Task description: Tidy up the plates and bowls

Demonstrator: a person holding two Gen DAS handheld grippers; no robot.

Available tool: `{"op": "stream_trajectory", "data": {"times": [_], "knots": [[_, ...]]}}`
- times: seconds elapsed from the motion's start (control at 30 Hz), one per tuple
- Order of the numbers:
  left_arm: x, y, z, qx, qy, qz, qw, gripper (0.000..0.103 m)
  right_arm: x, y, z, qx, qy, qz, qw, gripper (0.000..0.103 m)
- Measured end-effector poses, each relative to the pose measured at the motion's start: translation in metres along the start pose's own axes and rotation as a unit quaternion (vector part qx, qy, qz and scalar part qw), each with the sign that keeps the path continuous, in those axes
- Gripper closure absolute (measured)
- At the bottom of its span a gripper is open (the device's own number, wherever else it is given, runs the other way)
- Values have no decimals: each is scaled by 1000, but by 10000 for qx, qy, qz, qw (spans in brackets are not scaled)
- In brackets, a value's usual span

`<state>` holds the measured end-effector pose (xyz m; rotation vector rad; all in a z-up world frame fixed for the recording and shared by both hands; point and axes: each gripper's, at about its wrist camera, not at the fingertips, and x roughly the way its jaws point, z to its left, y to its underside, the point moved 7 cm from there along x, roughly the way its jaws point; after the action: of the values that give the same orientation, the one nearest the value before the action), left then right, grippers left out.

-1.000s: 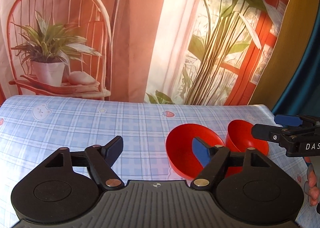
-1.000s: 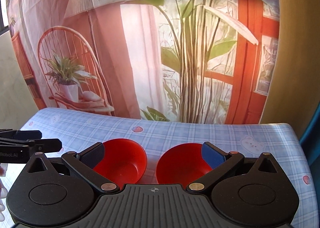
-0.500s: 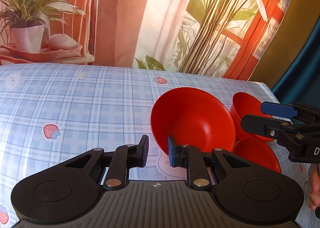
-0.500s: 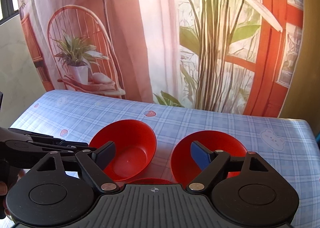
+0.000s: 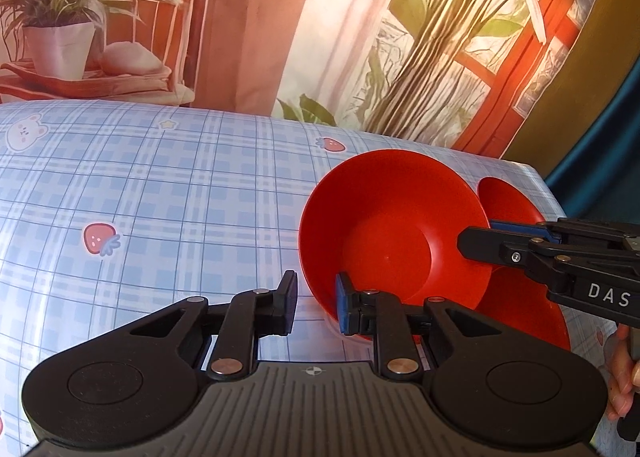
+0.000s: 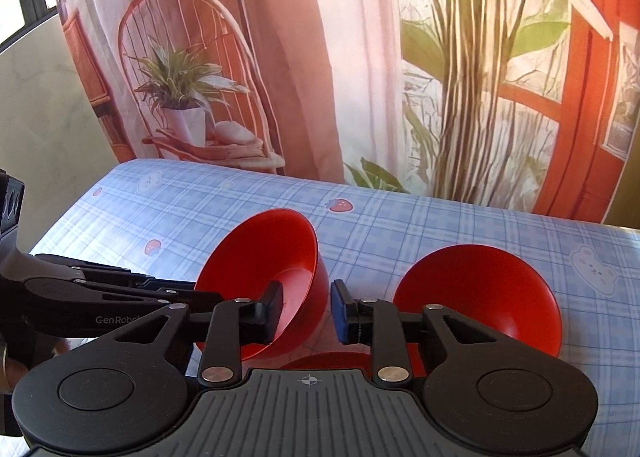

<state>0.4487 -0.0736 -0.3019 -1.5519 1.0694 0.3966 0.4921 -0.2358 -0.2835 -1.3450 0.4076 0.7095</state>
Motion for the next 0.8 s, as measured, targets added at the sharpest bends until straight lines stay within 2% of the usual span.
{"op": "stream_trajectory", "data": {"times": [0.37, 0.8], "knots": [[-36, -8, -15, 45, 76, -302, 9995, 82, -15, -3, 4, 102, -59, -146, 9998, 93], [-82, -7, -61, 565, 119, -503, 9971, 82, -77, -2, 1, 276, -28, -511, 9983, 93]]}}
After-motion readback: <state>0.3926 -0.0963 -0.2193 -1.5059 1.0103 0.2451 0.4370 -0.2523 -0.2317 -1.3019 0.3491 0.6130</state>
